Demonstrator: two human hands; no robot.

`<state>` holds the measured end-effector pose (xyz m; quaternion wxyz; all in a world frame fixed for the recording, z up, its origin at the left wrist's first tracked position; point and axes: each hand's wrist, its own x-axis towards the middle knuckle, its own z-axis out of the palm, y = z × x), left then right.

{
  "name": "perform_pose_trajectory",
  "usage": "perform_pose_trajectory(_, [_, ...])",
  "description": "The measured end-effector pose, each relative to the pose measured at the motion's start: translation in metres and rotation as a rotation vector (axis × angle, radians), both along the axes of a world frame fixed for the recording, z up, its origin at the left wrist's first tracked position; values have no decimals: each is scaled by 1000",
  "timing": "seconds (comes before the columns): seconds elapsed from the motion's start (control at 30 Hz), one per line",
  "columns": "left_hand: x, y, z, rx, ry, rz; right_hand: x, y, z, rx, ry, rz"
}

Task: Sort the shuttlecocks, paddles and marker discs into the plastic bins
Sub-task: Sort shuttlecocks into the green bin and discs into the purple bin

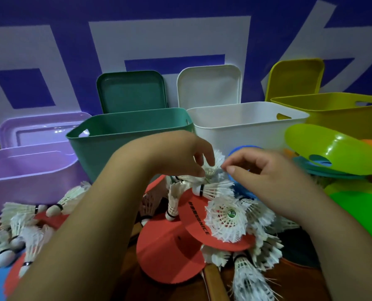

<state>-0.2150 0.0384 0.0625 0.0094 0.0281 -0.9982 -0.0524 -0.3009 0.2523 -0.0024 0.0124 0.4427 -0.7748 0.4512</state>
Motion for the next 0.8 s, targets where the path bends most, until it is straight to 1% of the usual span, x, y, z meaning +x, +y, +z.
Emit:
perform_pose_trajectory(0.07, [0,10,-2,-9,-53,-28,1,7,-6,-1,81,23])
perform_pose_trajectory(0.17, [-3,23,-8,-66,-112,-33,4,18,-15,79,167,79])
perform_pose_trajectory(0.27, [-8,29,-17,-79,-172,-27,4,25,-21,130,200,80])
perform_pose_trajectory(0.37, [-10,28,-22,-90,-199,-14,4,28,-25,106,215,50])
perform_pose_trajectory(0.43, [-11,25,-22,-106,-193,-16,7,30,-24,102,237,45])
perform_pose_trajectory(0.57, [-7,20,-18,-136,-145,-10,12,32,-25,166,305,17])
perform_pose_trajectory(0.63, [-4,15,-15,-146,-109,7,10,29,-26,132,307,-4])
perform_pose_trajectory(0.73, [3,8,-6,-123,-65,20,7,24,-24,59,237,-16])
perform_pose_trajectory(0.8, [10,4,2,-113,-10,37,8,21,-20,18,224,-34])
